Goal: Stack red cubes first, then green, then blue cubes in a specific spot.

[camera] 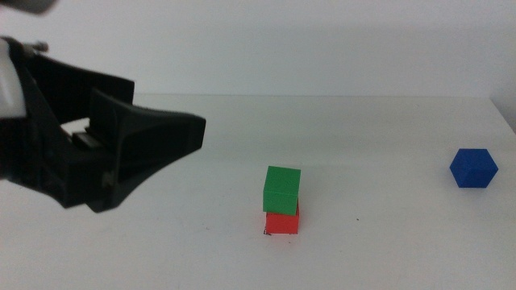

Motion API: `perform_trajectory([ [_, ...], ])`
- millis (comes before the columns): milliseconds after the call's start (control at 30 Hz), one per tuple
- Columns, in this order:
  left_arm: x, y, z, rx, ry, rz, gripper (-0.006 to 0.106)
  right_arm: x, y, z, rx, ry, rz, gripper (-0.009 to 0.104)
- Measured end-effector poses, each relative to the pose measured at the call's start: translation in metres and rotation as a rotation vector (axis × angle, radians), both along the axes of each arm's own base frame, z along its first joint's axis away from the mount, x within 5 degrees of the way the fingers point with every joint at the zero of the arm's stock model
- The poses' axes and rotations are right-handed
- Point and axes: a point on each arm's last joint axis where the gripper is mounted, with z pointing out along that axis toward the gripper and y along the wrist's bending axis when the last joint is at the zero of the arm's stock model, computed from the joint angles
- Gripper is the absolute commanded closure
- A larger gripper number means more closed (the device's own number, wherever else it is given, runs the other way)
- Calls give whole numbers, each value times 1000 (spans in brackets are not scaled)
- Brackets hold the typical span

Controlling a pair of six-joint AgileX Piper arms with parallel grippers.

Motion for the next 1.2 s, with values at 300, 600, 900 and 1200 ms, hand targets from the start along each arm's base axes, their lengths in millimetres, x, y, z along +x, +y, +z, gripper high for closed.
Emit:
perform_trajectory([
  [300,4,-4,20,-19,8,4,7,74,3,5,-28,243,8,2],
  [600,9,-9,19,4,31,3,7,198,-31,-22,-83,549,7,2],
  [900,9,-9,21,1,23,5,7,289,-47,-89,-123,707,103,2],
  [1200,9,-9,22,-1,20,5,7,313,-49,-150,-140,821,158,30],
])
